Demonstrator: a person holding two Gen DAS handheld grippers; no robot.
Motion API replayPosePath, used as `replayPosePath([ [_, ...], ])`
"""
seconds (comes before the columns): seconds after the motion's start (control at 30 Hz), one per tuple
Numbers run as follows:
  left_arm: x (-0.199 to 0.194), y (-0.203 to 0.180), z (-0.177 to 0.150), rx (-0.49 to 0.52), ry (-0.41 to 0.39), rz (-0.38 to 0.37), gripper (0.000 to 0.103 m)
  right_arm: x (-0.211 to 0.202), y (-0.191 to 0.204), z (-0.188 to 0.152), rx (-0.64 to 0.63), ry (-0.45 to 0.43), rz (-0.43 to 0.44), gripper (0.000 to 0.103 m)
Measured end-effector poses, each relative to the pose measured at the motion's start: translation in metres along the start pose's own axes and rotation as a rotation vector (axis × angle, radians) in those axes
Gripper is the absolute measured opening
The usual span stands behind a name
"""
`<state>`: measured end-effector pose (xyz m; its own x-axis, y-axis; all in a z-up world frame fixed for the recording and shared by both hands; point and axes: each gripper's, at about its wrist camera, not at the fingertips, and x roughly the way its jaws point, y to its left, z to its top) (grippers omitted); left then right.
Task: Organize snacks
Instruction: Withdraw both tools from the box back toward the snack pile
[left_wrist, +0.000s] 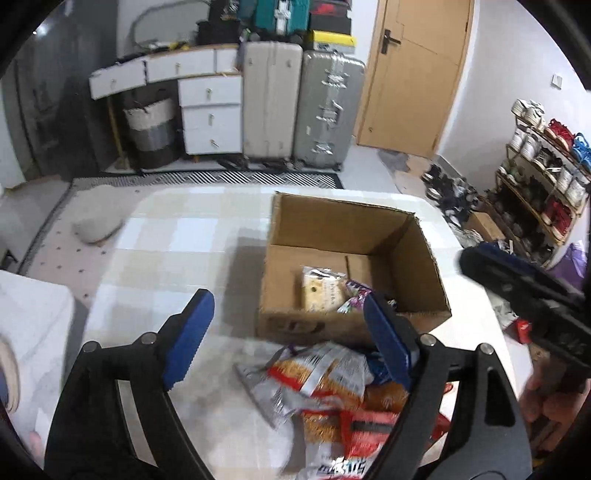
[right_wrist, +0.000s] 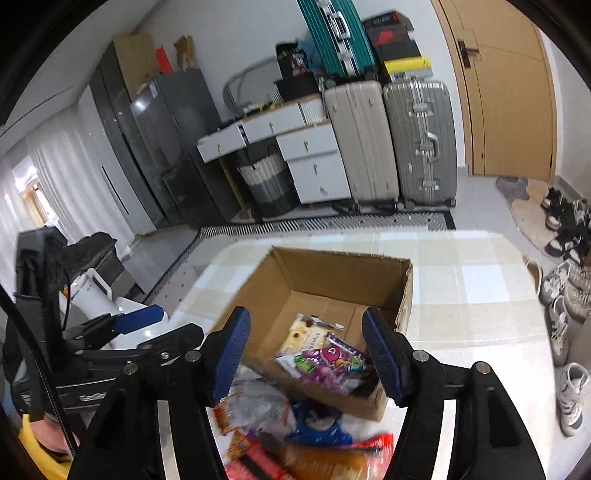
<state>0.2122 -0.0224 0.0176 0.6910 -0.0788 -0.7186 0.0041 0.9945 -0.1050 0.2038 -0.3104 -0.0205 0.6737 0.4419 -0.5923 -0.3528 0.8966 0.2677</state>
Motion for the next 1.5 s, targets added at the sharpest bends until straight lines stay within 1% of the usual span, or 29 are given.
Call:
replayPosePath([
  [0.07,-0.018,-0.002,-0.01,0.002,-0.027,0.034,0.084,-0.024,0.008,-0.006,-0.014,-0.04,0.005,0.072],
  [0.17,-0.042,-0.004,-0.025,-0.002,-0.052,0.068,0.085,-0.059,0.024,-0.019,-0.045,-0.106,0.008,0.077],
  [0.23,-0.06,-0.004,-0.039,-0.004,-0.08,0.077,0.085,-0.081,0.035,-0.03,-0.068,-0.149,0.013,0.083],
  [0.27,-0.067,-0.004,-0.046,-0.005,-0.095,0.076,0.085,-0.091,0.04,-0.037,-0.079,-0.165,0.014,0.089],
  [0.3,-0.075,-0.004,-0.052,-0.002,-0.11,0.073,0.085,-0.099,0.044,-0.043,-0.081,-0.171,0.014,0.092],
  [0.33,-0.083,-0.004,-0.059,0.012,-0.122,0.059,0.086,-0.106,0.047,-0.049,-0.074,-0.176,0.017,0.092],
  [0.37,-0.093,-0.005,-0.066,0.027,-0.134,0.015,0.087,-0.111,0.049,-0.054,-0.066,-0.179,0.03,0.093],
  [0.4,-0.102,-0.004,-0.073,0.022,-0.148,-0.023,0.092,-0.116,0.048,-0.06,-0.051,-0.182,0.055,0.093],
  [0.43,-0.113,-0.004,-0.081,0.007,-0.171,-0.017,0.098,-0.122,0.049,-0.066,-0.039,-0.186,0.064,0.093],
  [0.47,-0.122,-0.005,-0.087,0.007,-0.191,0.007,0.103,-0.127,0.05,-0.073,-0.029,-0.19,0.069,0.093],
  [0.5,-0.132,-0.008,-0.094,0.019,-0.216,0.02,0.102,-0.131,0.052,-0.079,-0.024,-0.188,0.074,0.093],
  [0.57,-0.148,-0.013,-0.105,0.04,-0.244,0.012,0.102,-0.141,0.056,-0.091,-0.013,-0.189,0.072,0.093],
  [0.67,-0.169,-0.017,-0.12,0.047,-0.261,-0.004,0.102,-0.151,0.059,-0.107,-0.008,-0.184,0.068,0.093],
  [0.77,-0.186,-0.018,-0.132,0.037,-0.276,-0.016,0.102,-0.164,0.059,-0.121,0.006,-0.195,0.083,0.093],
  [0.83,-0.196,-0.017,-0.138,0.033,-0.291,-0.004,0.102,-0.173,0.062,-0.13,-0.004,-0.21,0.073,0.093],
  [0.9,-0.203,-0.016,-0.144,0.031,-0.292,-0.005,0.102,-0.182,0.07,-0.14,-0.034,-0.23,0.046,0.1],
  [0.97,-0.208,-0.014,-0.15,0.025,-0.287,-0.011,0.102,-0.192,0.077,-0.148,-0.069,-0.256,0.003,0.102],
  [1.07,-0.214,-0.01,-0.157,0.017,-0.285,-0.011,0.102,-0.199,0.084,-0.156,-0.096,-0.283,-0.042,0.102],
  [1.2,-0.216,-0.006,-0.164,0.009,-0.281,-0.008,0.102,-0.203,0.082,-0.168,-0.094,-0.294,-0.051,0.102],
  [1.3,-0.21,-0.003,-0.168,0.005,-0.266,-0.009,0.102,-0.197,0.077,-0.174,-0.1,-0.294,-0.09,0.102],
  [1.43,-0.193,-0.001,-0.173,0.003,-0.23,-0.012,0.102,-0.18,0.065,-0.181,-0.07,-0.23,-0.075,0.102],
  [1.5,-0.182,0.002,-0.176,0.001,-0.211,-0.018,0.102,-0.173,0.058,-0.186,-0.051,-0.218,-0.062,0.102],
])
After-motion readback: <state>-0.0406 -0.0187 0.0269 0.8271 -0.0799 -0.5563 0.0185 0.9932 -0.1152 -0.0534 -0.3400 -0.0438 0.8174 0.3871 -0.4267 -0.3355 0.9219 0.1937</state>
